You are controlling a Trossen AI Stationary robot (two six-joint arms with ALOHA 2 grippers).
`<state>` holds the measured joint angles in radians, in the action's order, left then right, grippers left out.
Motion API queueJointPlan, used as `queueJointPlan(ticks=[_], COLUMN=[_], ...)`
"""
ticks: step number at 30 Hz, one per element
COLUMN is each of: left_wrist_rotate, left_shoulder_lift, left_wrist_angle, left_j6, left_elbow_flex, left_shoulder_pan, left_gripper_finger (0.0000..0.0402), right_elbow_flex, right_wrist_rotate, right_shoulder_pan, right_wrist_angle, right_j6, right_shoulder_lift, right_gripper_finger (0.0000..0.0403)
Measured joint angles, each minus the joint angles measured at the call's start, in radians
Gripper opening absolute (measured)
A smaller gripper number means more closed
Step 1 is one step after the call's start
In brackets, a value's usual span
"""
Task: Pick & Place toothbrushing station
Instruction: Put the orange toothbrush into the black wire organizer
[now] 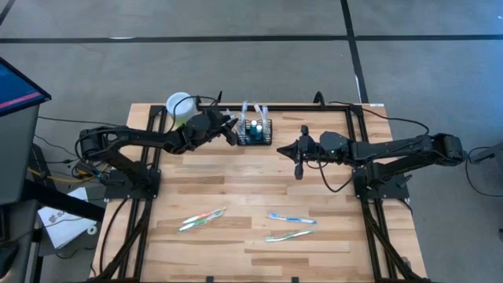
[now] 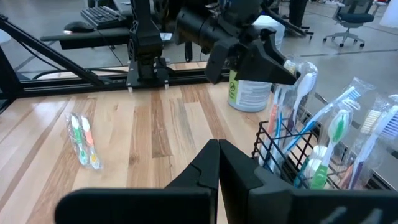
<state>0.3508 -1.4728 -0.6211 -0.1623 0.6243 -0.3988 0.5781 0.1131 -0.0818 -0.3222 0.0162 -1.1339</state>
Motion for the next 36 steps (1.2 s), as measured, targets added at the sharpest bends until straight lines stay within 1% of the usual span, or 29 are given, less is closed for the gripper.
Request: queueJointPlan(ticks=[11, 14, 16, 20, 25, 27, 30, 32, 34, 36], left_wrist_rotate=[0.0, 0.0, -0.009, -0.052, -0.071, -0.071, -0.072, -0.092, -0.124, -0.129], left_shoulder_lift=[0.015, 0.041, 0.081, 0.161, 0.247, 0.265, 0.277, 0.276, 0.275, 0.268], left_wrist_angle=[0.037, 0.112, 0.192, 0.264, 0.317, 0.38, 0.479, 0.543, 0.574, 0.588], left_j6=[0.001, 0.001, 0.001, 0.0, -0.001, -0.008, -0.032, -0.06, -0.098, -0.131], left_elbow_flex=[0.0, 0.0, 0.0, 0.0, 0.001, 0.001, 0.001, 0.001, 0.0, 0.0], left_shoulder_pan=[-0.001, 0.001, 0.006, 0.029, 0.087, 0.118, 0.174, 0.212, 0.251, 0.295], left_gripper_finger=[0.0153, 0.0161, 0.0165, 0.0172, 0.0175, 0.0174, 0.0171, 0.0171, 0.0171, 0.0171], right_elbow_flex=[0.0, 0.0, 0.0, 0.0, 0.0, 0.0, 0.0, 0.0, 0.0, 0.0], right_wrist_rotate=[0.0, 0.0, 0.0, 0.0, 0.0, 0.0, 0.0, 0.0, 0.0, 0.0], right_shoulder_pan=[0.0, 0.0, 0.0, 0.0, -0.006, -0.006, -0.006, -0.006, -0.006, -0.006], right_wrist_angle=[0.005, 0.011, 0.014, 0.019, 0.018, 0.019, 0.022, 0.022, 0.022, 0.022], right_j6=[0.002, 0.002, 0.001, 0.0, 0.0, 0.002, 0.002, 0.002, 0.002, 0.002], right_shoulder_lift=[0.0, 0.0, 0.0, 0.0, 0.0, 0.0, 0.0, 0.0, 0.0, 0.0], right_gripper_finger=[0.0, 0.0, 0.0, 0.0, 0.0, 0.0, 0.0, 0.0, 0.0, 0.0])
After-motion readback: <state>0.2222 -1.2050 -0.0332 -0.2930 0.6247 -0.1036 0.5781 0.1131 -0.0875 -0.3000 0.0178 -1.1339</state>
